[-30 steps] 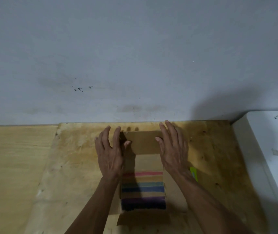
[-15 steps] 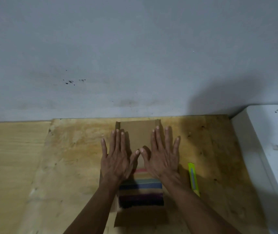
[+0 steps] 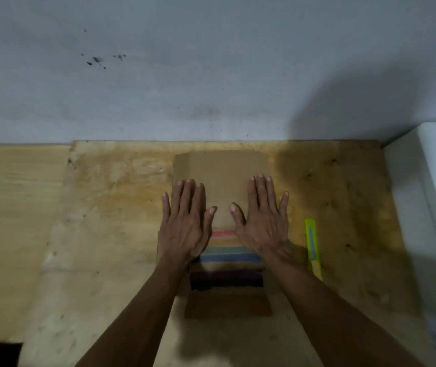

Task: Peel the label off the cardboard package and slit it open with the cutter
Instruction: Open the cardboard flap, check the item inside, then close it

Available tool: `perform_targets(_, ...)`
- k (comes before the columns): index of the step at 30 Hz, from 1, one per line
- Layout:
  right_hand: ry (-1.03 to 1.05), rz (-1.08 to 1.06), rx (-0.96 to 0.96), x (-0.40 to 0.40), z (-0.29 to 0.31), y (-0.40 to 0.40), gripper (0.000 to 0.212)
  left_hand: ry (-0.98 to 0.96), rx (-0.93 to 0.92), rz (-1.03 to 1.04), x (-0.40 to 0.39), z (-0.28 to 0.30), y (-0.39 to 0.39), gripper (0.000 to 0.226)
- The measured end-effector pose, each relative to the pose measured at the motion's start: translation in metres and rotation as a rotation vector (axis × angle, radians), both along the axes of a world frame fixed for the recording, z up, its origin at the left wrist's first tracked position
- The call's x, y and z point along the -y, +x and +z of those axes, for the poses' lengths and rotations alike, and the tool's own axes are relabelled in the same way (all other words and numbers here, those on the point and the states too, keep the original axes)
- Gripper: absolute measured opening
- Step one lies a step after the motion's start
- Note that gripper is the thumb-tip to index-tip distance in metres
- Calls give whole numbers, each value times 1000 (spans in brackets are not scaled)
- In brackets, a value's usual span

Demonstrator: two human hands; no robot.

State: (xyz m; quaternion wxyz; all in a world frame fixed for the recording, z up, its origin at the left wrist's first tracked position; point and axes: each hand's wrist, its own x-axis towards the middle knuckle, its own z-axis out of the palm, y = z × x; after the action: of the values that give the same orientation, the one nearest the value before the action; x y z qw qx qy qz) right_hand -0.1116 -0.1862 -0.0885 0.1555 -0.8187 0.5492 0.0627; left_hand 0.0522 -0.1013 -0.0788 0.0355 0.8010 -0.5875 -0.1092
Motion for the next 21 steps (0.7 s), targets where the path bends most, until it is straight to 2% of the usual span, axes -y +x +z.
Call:
perform_targets(8, -70, -43, 103, -77, 32, -21, 70, 63, -92, 128, -72, 19, -51, 71)
perform_targets(12, -15, -83, 89, -120, 21, -41, 73, 114, -109, 161, -103, 6, -64, 74)
perform_targets(21, -137, -103, 91, -135, 0, -49, 69, 40, -85, 163, -126, -12, -61, 81)
